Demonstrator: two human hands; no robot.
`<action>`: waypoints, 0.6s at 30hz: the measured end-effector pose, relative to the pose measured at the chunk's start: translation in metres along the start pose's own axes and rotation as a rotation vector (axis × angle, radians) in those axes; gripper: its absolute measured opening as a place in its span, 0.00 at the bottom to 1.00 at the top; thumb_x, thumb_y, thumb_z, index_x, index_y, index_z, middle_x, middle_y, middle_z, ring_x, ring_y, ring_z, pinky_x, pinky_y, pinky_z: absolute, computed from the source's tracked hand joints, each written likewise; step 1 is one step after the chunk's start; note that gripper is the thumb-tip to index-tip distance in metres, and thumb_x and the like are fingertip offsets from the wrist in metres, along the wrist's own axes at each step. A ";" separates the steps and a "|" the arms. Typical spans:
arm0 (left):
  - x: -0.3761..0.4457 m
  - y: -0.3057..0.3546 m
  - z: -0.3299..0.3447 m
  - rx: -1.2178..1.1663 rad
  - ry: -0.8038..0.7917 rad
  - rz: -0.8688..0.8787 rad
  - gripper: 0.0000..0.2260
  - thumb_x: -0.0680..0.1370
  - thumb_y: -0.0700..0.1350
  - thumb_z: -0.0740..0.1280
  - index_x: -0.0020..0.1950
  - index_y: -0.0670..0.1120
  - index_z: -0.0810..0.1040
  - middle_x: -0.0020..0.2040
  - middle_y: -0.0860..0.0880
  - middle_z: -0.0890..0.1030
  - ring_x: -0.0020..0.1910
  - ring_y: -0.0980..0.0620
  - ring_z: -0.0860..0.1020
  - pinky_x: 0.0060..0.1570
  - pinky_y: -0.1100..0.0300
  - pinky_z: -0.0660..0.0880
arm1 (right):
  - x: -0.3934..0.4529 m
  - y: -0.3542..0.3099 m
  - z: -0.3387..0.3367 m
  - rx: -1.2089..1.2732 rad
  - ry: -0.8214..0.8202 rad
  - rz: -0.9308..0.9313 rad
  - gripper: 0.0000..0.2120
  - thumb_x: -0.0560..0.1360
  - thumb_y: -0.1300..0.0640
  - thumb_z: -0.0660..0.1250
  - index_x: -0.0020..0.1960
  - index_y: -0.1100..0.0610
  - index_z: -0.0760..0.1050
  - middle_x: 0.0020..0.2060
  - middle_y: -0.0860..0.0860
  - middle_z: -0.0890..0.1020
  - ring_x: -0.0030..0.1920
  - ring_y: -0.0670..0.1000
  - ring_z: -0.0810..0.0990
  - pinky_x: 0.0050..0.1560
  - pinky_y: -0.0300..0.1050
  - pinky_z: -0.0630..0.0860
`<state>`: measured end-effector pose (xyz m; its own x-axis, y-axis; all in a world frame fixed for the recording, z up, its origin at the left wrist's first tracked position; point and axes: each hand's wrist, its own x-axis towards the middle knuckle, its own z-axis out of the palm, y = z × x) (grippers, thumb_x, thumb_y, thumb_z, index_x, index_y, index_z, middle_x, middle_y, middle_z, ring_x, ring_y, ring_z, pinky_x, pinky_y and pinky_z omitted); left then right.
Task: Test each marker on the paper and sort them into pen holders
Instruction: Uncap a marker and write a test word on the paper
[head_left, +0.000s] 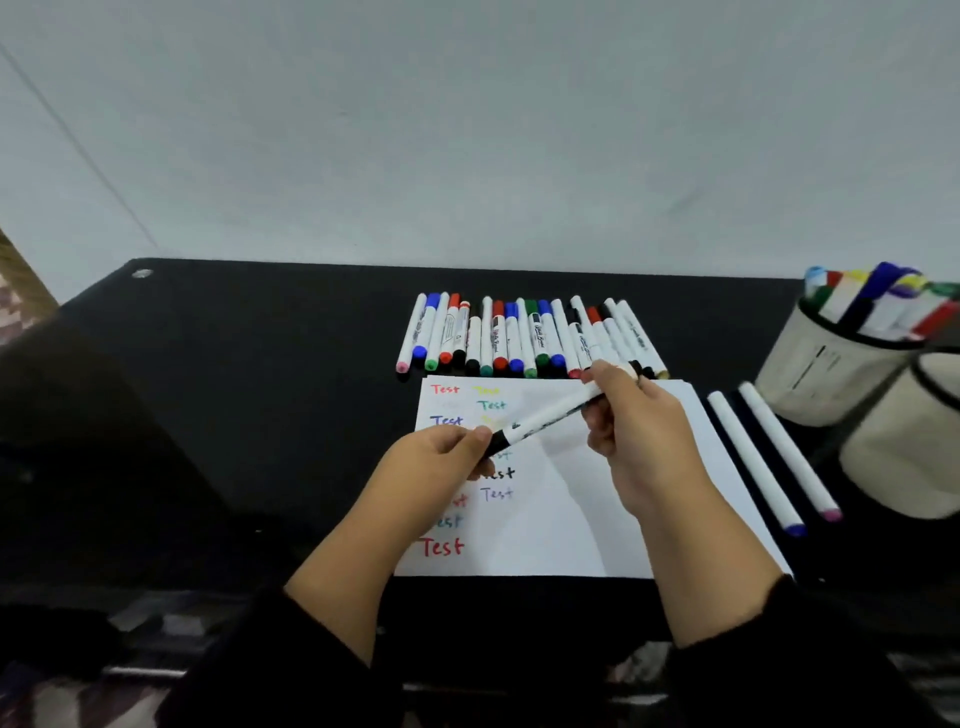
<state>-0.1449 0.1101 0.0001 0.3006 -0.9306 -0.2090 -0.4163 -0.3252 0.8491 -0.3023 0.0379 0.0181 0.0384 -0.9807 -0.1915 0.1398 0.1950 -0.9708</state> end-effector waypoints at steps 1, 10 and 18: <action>-0.001 0.002 0.003 -0.013 -0.016 -0.009 0.13 0.79 0.55 0.60 0.44 0.53 0.81 0.43 0.56 0.83 0.49 0.54 0.79 0.42 0.63 0.70 | 0.000 0.001 -0.003 0.010 -0.001 0.004 0.07 0.76 0.57 0.64 0.42 0.58 0.77 0.24 0.48 0.70 0.27 0.46 0.65 0.29 0.39 0.62; 0.001 0.012 0.011 0.052 -0.140 0.010 0.06 0.78 0.53 0.62 0.45 0.59 0.78 0.42 0.59 0.81 0.39 0.60 0.76 0.36 0.66 0.71 | -0.005 0.019 0.002 -0.153 -0.156 0.016 0.10 0.75 0.51 0.68 0.40 0.57 0.77 0.22 0.46 0.70 0.25 0.45 0.65 0.32 0.40 0.63; 0.006 0.017 0.012 0.157 -0.168 0.071 0.08 0.80 0.52 0.59 0.43 0.60 0.75 0.39 0.61 0.77 0.31 0.73 0.72 0.33 0.69 0.65 | -0.003 0.026 0.011 -0.204 -0.175 -0.027 0.14 0.78 0.53 0.64 0.35 0.57 0.72 0.19 0.47 0.69 0.22 0.44 0.66 0.33 0.41 0.65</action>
<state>-0.1604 0.0973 0.0078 0.1240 -0.9627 -0.2407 -0.5632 -0.2679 0.7817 -0.2883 0.0462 -0.0051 0.2100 -0.9654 -0.1547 -0.0584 0.1455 -0.9876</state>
